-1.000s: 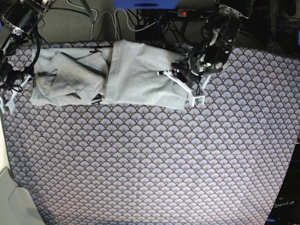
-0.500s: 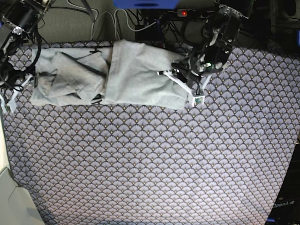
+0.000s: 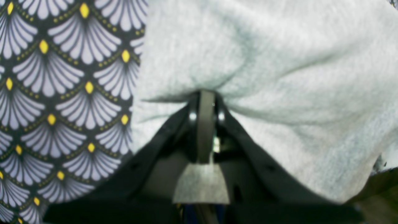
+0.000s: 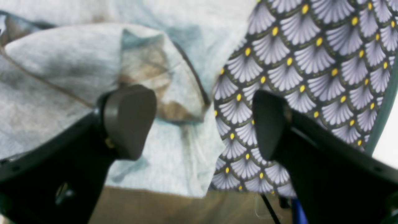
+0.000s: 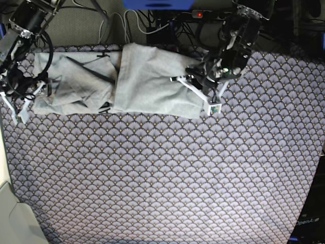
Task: Fold the T-shirt properly
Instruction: 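Open the right gripper and release the shirt's end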
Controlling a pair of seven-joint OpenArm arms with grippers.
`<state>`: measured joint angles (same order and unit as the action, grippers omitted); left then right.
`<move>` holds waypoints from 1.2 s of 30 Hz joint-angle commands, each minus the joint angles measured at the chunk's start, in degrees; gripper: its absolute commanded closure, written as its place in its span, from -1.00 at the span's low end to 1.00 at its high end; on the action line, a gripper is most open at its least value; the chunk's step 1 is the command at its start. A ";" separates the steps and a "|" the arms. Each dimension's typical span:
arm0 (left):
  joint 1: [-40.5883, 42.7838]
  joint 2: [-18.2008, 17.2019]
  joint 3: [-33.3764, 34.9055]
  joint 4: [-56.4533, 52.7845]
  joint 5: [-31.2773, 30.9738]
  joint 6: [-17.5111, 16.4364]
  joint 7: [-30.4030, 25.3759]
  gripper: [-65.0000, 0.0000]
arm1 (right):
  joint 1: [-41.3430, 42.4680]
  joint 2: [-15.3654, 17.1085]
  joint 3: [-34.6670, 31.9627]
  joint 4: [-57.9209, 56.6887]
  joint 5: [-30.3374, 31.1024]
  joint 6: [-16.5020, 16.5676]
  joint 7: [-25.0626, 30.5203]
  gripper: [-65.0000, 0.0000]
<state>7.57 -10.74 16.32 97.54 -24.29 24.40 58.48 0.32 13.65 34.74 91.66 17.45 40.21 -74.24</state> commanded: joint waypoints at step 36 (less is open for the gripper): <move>-1.46 0.06 -0.10 0.09 0.25 0.26 0.03 0.99 | 2.63 0.11 0.73 -13.55 0.35 -0.21 5.71 -0.64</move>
<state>6.63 -10.61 16.27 97.17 -24.29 24.40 58.72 2.83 14.26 35.62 78.48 15.88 39.81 -67.42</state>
